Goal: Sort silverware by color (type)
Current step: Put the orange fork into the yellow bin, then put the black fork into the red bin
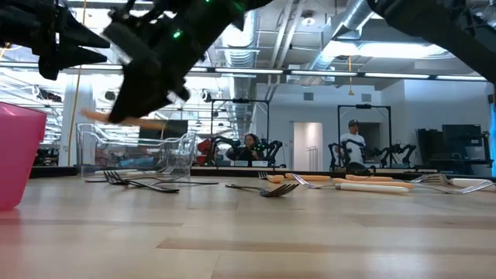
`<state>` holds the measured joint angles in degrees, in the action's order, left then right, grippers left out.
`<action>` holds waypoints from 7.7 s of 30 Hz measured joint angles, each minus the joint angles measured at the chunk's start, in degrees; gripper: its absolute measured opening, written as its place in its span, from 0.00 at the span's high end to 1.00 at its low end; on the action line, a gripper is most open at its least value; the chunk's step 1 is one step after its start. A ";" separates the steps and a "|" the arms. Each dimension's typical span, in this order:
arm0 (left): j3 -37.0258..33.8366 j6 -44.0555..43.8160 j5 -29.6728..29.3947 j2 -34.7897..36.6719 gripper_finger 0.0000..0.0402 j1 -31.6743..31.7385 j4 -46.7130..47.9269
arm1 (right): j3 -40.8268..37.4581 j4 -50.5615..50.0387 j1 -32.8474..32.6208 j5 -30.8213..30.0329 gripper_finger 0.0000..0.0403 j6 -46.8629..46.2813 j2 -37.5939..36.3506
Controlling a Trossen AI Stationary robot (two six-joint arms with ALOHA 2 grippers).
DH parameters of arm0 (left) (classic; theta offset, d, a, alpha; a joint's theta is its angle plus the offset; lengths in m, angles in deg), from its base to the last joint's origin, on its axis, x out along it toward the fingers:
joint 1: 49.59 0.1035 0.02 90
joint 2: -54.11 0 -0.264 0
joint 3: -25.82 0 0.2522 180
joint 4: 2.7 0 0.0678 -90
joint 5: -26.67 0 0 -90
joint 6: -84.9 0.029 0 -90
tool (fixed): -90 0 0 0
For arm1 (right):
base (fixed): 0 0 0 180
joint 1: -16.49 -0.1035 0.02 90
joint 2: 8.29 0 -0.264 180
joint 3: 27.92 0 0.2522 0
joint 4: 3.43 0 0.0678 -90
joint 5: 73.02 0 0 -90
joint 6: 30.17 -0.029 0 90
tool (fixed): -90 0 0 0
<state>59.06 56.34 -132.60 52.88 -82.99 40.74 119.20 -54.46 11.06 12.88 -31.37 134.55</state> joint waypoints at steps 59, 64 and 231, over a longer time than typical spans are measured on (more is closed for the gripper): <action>0.01 0.02 0.48 0.02 0.56 -0.01 0.02 | 0.06 -23.59 -15.83 -5.65 0.76 -12.98 -6.42; -0.01 0.02 0.00 0.02 0.56 0.01 0.02 | 0.06 -23.77 -17.61 -7.26 0.76 -15.09 -6.44; 0.01 -1.51 -6.43 0.00 0.56 -0.01 0.04 | -71.47 -2.69 -49.06 -3.34 0.54 -68.46 -50.01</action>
<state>59.07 54.83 -139.03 52.88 -83.00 40.78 47.73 -57.15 -38.00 9.53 -99.82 84.54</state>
